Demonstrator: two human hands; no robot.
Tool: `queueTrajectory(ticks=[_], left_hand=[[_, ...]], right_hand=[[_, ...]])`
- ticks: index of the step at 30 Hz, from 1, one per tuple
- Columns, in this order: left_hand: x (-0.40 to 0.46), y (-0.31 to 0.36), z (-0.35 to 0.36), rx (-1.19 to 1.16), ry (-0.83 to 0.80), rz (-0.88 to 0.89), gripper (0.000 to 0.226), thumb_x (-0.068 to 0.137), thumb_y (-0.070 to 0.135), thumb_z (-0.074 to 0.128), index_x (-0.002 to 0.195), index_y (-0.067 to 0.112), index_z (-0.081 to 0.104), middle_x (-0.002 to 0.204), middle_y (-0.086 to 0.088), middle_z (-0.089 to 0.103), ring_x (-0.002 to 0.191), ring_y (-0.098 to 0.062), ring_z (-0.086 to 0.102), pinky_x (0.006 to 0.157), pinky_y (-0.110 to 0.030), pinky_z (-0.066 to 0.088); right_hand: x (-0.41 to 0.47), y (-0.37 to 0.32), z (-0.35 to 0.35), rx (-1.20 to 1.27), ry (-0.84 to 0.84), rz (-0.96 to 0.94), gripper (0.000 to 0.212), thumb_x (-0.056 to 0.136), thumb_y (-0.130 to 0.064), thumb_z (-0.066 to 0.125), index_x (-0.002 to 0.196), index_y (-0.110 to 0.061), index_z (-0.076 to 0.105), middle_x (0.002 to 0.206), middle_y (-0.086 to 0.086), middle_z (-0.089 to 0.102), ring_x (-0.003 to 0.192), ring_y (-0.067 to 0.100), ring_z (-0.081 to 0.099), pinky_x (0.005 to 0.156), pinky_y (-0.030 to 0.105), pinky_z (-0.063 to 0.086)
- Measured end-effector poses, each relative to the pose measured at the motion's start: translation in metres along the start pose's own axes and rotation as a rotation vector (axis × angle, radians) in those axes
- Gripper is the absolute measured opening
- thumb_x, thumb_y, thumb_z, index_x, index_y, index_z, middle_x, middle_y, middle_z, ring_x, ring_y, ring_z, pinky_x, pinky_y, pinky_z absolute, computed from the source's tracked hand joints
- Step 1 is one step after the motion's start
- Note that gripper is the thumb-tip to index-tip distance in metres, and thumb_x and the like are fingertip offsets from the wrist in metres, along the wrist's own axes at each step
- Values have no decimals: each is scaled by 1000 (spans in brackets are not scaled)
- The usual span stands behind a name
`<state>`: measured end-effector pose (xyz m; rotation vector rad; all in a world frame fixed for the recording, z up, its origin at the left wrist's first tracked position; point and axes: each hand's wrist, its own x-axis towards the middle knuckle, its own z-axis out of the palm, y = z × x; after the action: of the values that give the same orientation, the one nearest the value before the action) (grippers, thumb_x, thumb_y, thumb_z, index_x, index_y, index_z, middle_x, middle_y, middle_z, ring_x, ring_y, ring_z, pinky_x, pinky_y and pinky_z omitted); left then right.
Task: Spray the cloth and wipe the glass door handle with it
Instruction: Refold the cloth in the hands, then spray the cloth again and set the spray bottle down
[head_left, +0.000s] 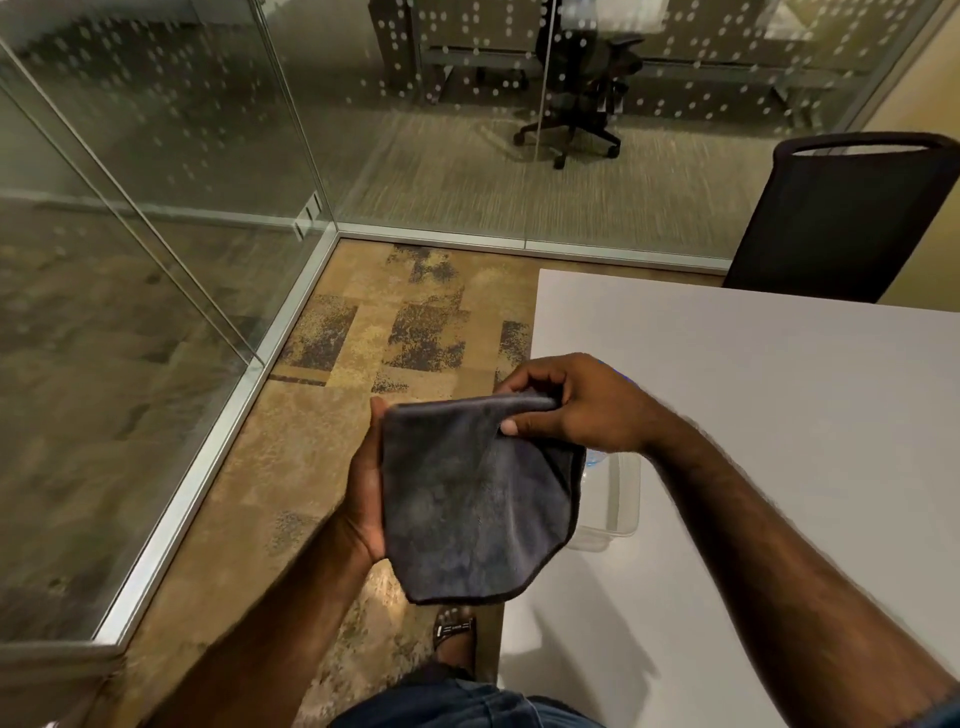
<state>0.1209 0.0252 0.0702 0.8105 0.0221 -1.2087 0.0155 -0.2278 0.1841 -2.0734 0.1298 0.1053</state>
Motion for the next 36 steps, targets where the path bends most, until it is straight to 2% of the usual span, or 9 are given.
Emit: queueTrajectory(ticks=[3, 8, 11, 14, 18, 22, 26, 30, 36], left_hand=[[-2, 1, 1, -52, -42, -36, 114, 92, 94, 40, 162, 4, 46, 163, -25, 50, 148, -43, 52, 123, -60, 39], [-1, -5, -7, -9, 57, 32, 101, 79, 79, 78, 148, 7, 64, 145, -23, 67, 130, -45, 67, 107, -60, 52], [0, -1, -13, 34, 123, 27, 85, 81, 66, 85, 141, 8, 71, 137, -21, 73, 123, -41, 72, 99, -55, 58], [2, 4, -23, 15, 177, 35, 74, 94, 61, 71, 143, 6, 69, 142, -23, 70, 125, -43, 71, 97, -56, 60], [5, 9, -31, -6, 232, 75, 62, 102, 59, 57, 134, 10, 77, 141, -24, 71, 123, -44, 73, 92, -56, 63], [7, 17, -34, 1, 269, 100, 60, 101, 59, 60, 134, 12, 77, 141, -23, 71, 122, -45, 73, 90, -57, 63], [6, 25, -25, 77, 235, 113, 74, 79, 62, 87, 133, 13, 78, 138, -23, 73, 122, -45, 74, 90, -57, 63], [5, 32, -16, 82, 214, 127, 80, 70, 66, 92, 131, 15, 79, 138, -22, 73, 122, -45, 74, 89, -57, 63], [6, 34, -17, 49, 276, 150, 70, 105, 68, 47, 139, 14, 74, 146, -25, 67, 129, -47, 69, 93, -59, 62]], right_hand=[[8, 21, 10, 17, 193, 109, 29, 89, -31, 93, 114, -22, 81, 108, -4, 83, 100, 13, 78, 92, 30, 65], [9, 58, 33, 115, 406, 201, 33, 91, -41, 89, 116, -21, 81, 103, -10, 81, 92, -9, 72, 79, 5, 54], [-2, 84, 46, 194, 508, 278, 31, 95, -50, 82, 109, -22, 81, 100, -9, 82, 95, 2, 76, 81, 17, 60], [-19, 114, 53, 223, 564, 436, 46, 94, -61, 77, 94, -15, 81, 92, 3, 82, 93, 27, 79, 89, 48, 68], [-38, 142, 52, 341, 736, 617, 67, 71, -74, 86, 90, -12, 68, 86, 7, 74, 82, 31, 72, 83, 50, 67], [-37, 159, 45, 291, 846, 684, 92, 65, -65, 96, 135, -21, 55, 128, 7, 59, 116, 29, 64, 96, 45, 61], [-22, 160, 33, 237, 751, 520, 118, 62, -62, 96, 160, -26, 42, 164, 3, 43, 140, 20, 49, 118, 47, 47], [-3, 151, 17, 265, 602, 359, 103, 78, -52, 94, 164, -33, 40, 169, -3, 44, 141, 17, 50, 115, 43, 48], [10, 141, 10, 244, 530, 267, 52, 108, -31, 69, 158, -19, 57, 153, 0, 66, 138, 21, 63, 122, 53, 52]])
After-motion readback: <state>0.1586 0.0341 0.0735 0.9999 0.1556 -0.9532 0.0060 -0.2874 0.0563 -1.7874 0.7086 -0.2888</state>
